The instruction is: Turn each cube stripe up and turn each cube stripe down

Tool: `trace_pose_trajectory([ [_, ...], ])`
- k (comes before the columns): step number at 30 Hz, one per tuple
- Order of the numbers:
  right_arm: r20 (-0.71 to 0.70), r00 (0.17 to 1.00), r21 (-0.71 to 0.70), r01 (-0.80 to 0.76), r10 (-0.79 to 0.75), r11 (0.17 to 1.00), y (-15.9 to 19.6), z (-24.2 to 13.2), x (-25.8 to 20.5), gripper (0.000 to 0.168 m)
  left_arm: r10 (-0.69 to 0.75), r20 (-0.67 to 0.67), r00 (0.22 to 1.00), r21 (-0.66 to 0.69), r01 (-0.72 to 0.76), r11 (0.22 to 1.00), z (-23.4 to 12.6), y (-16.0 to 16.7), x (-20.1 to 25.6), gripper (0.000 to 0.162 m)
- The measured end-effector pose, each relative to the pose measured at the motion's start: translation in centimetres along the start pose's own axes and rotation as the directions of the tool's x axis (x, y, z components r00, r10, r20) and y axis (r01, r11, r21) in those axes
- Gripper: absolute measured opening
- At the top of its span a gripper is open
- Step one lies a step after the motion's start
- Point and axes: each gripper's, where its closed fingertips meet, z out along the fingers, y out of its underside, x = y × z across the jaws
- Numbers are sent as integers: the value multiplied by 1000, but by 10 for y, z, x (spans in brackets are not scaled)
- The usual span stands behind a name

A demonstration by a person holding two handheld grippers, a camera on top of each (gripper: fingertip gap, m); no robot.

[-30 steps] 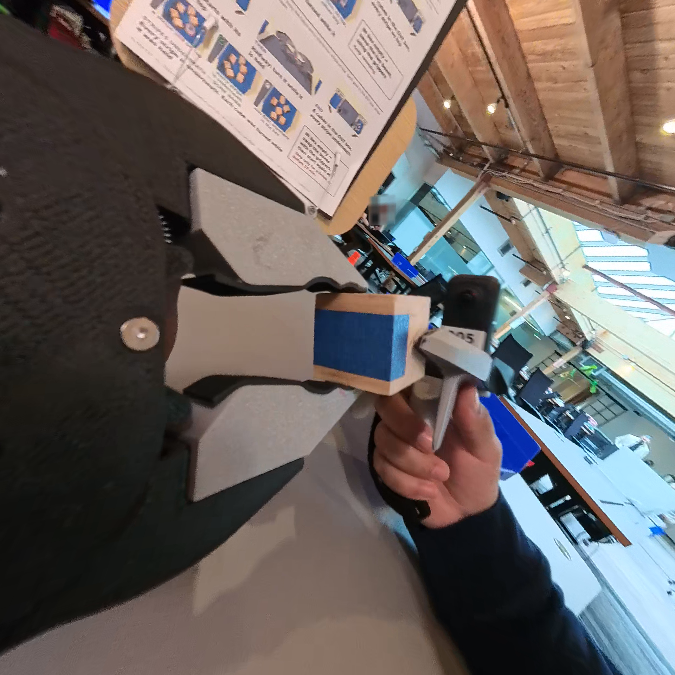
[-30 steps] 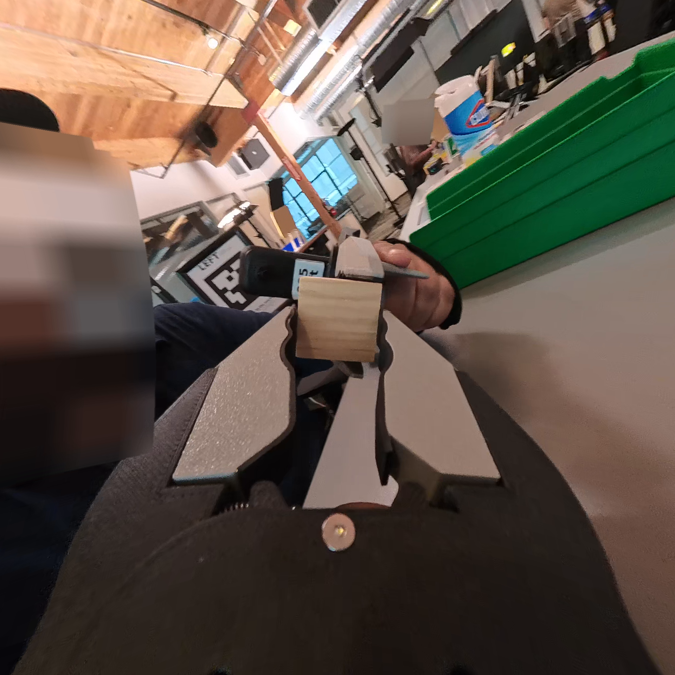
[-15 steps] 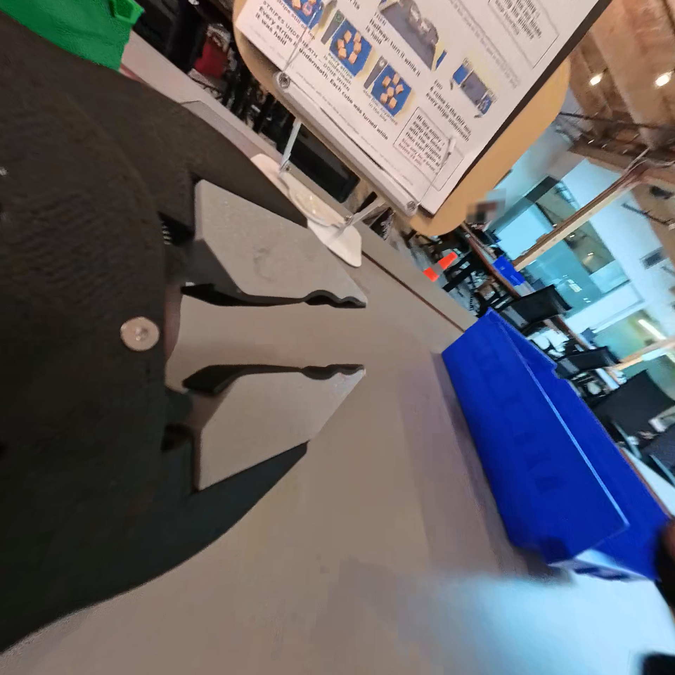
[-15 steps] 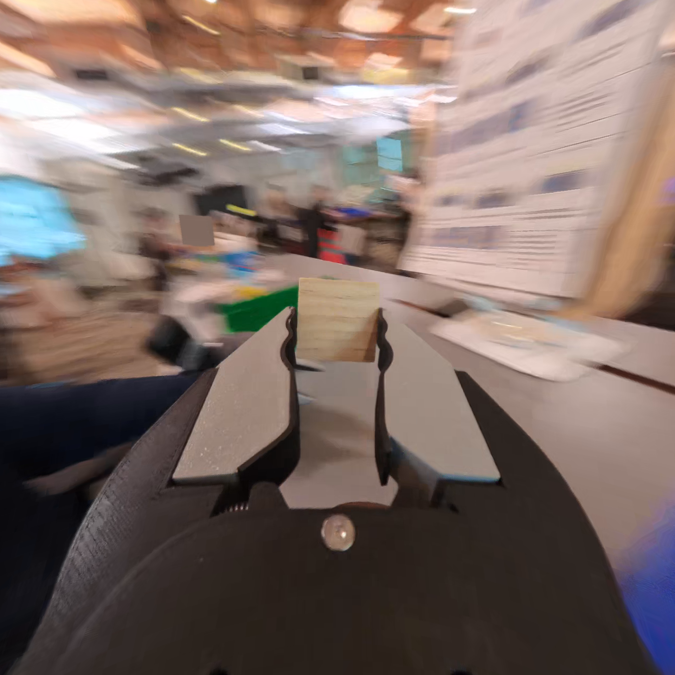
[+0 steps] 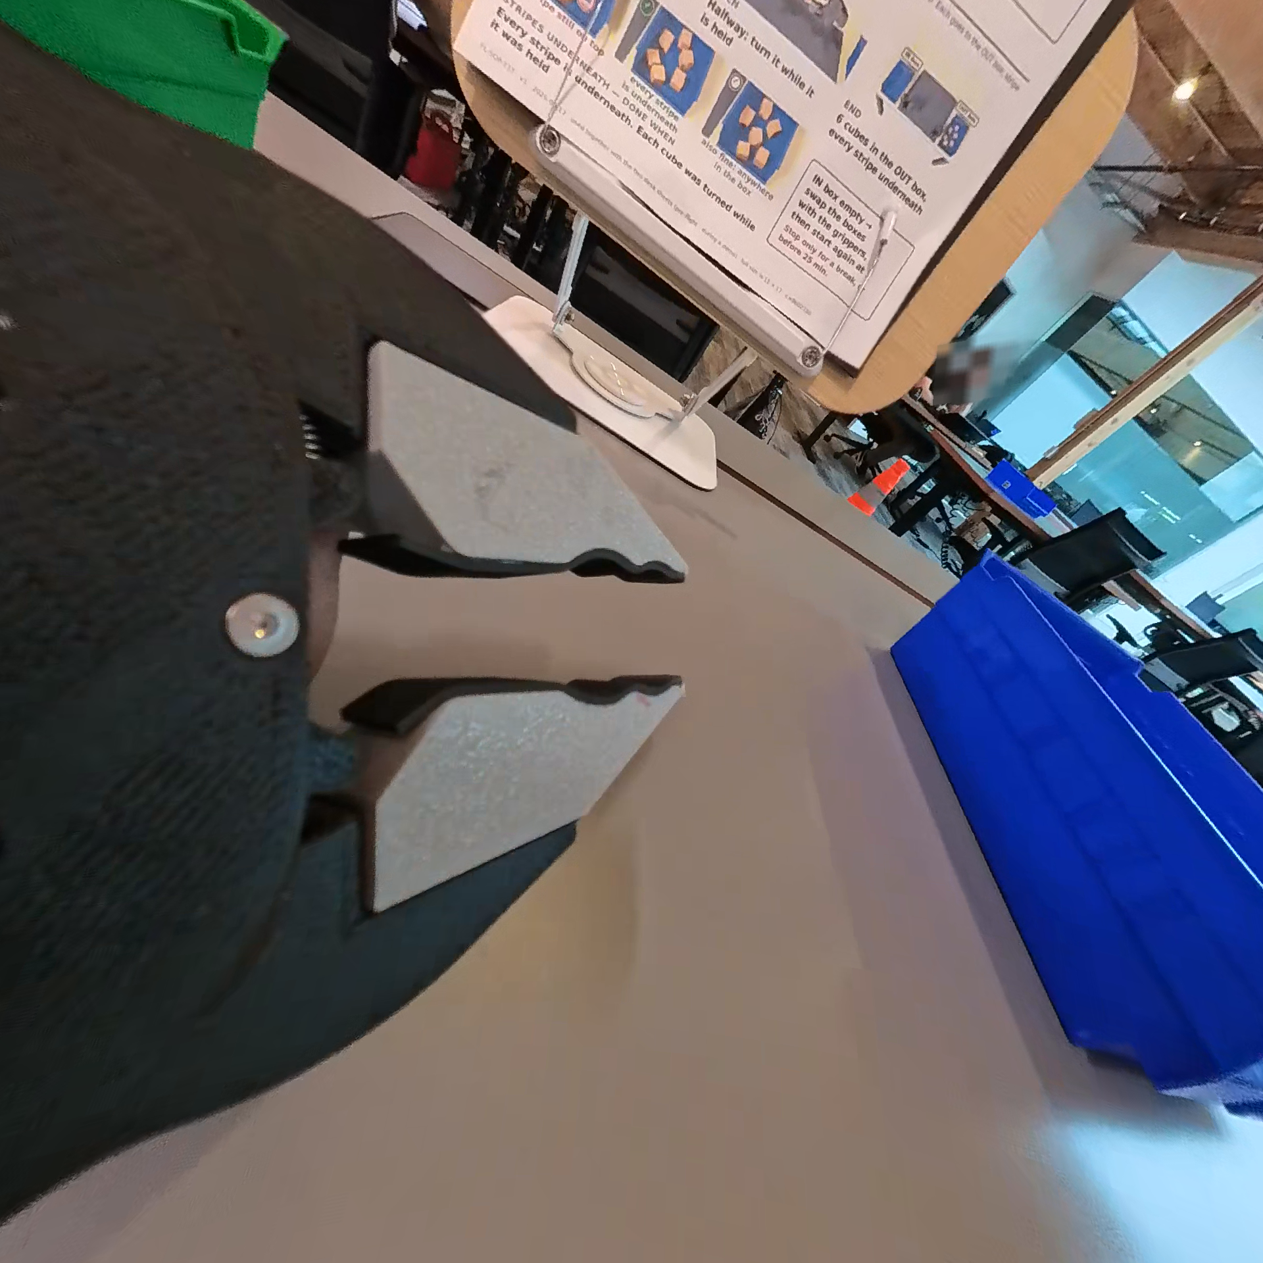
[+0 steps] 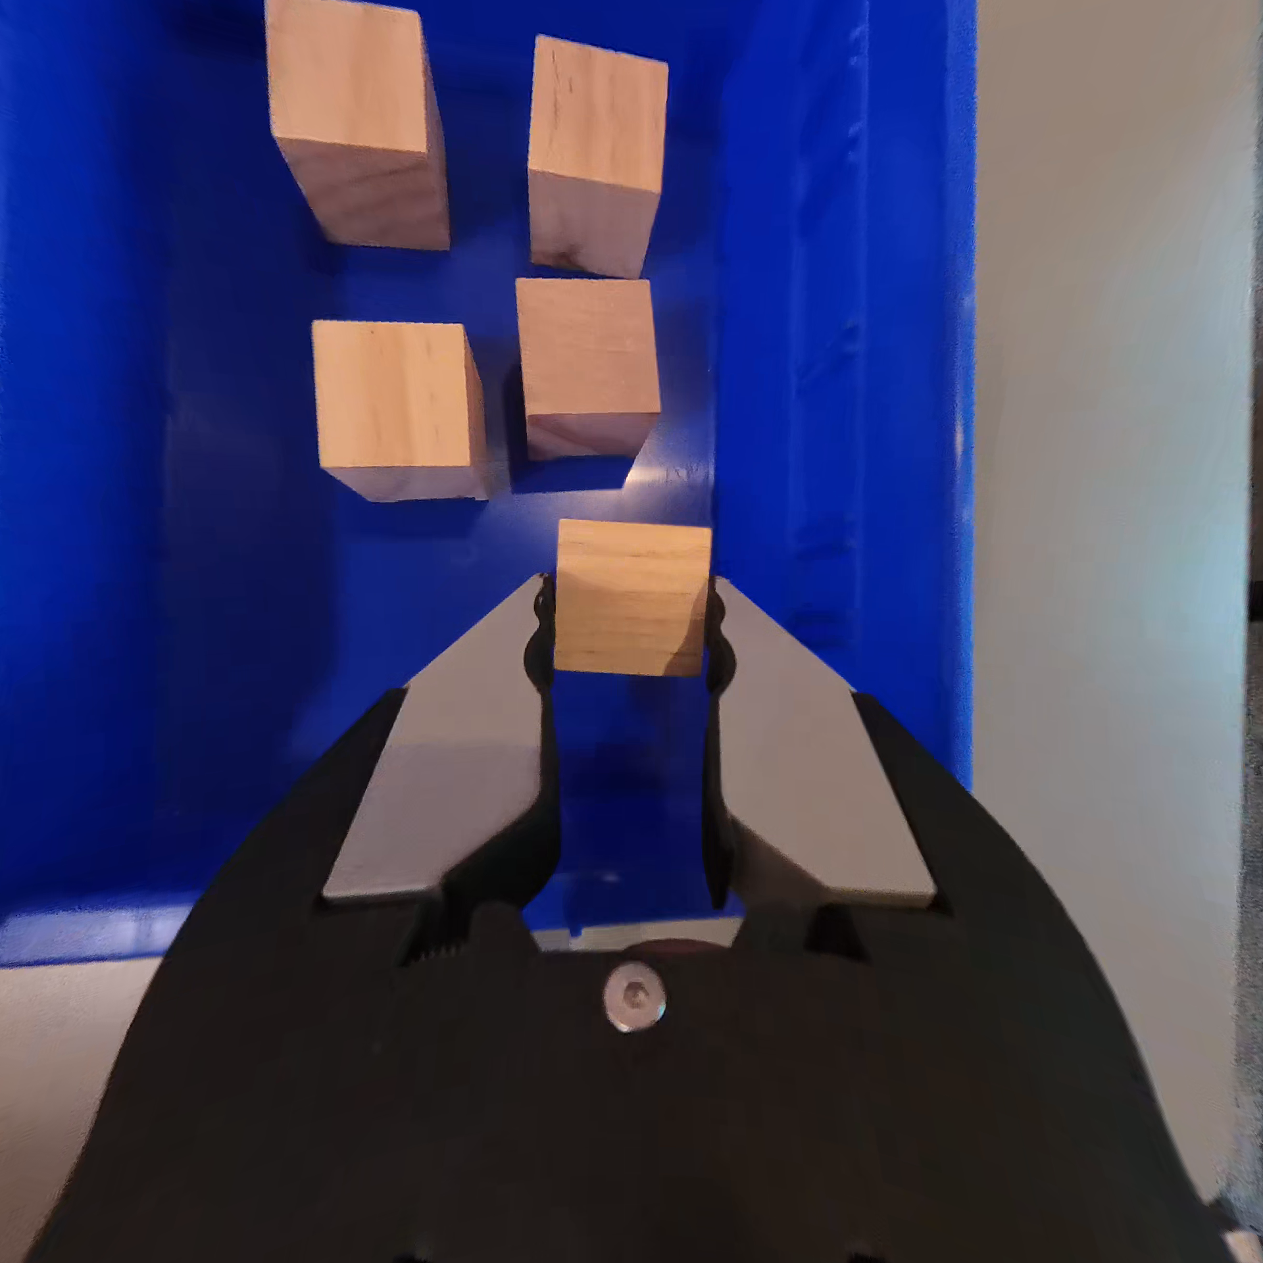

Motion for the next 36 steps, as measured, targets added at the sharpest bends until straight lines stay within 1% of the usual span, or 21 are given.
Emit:
trace_pose_trajectory([
  [5,47,999,-37,8,-6,999,7,12,-9,42,-37,0,999,-7,37,999,0,3,-4,24],
  [7,21,1000,-68,12,-11,998,12,14,-6,49,-32,1,1000,-10,32,999,0,3,-4,24],
  [9,-7,1000,-64,-2,1,998,11,7,-4,54,-27,-2,1000,-12,27,1000,0,3,-3,24],
  [11,-48,999,7,-9,9,1000,-4,-13,-2,53,-38,-7,999,-5,38,999,0,2,-2,24],
  [13,-53,999,126,-1,8,992,-28,-41,-13,53,-57,-14,998,-9,57,998,1,3,-2,24],
  [15,-30,999,288,44,-37,957,-58,-77,-44,52,-60,-12,998,-17,60,998,2,5,-2,24],
  [17,52,992,432,83,-116,898,-84,-109,-96,51,-54,-8,998,-26,54,998,3,8,-2,23],
  [19,217,948,517,88,-230,851,-95,-128,-167,50,-48,-1,999,-32,48,998,3,9,-3,23],
  [20,310,908,514,91,-283,853,-94,-129,-202,51,-47,2,999,-35,47,998,3,10,-4,23],
  [21,386,863,509,95,-325,855,-92,-126,-234,53,-47,5,999,-36,47,998,3,11,-5,23],
  [22,430,829,513,102,-358,852,-92,-119,-261,53,-47,8,999,-35,47,998,3,11,-6,23],
  [24,434,806,525,137,-403,840,-94,-93,-297,53,-51,16,999,-34,52,998,2,11,-8,23],
  [26,401,817,546,150,-415,824,-96,-62,-317,52,-57,23,998,-36,58,998,2,12,-10,23],
  [29,354,827,548,195,-437,813,-89,-27,-328,48,-67,37,997,-56,69,996,3,16,-13,22],
  [30,365,816,534,211,-448,819,-86,-26,-331,50,-76,44,996,-68,78,995,3,18,-15,22],
  [32,387,807,575,167,-447,801,-86,-30,-331,48,-118,59,991,-87,123,989,3,21,-19,21],
  [34,417,798,554,157,-436,817,-81,-28,-331,49,-177,64,982,-95,182,979,2,20,-21,21],
  [36,407,801,554,166,-439,816,-80,-26,-328,49,-254,77,964,-81,260,962,-2,13,-26,24],
])
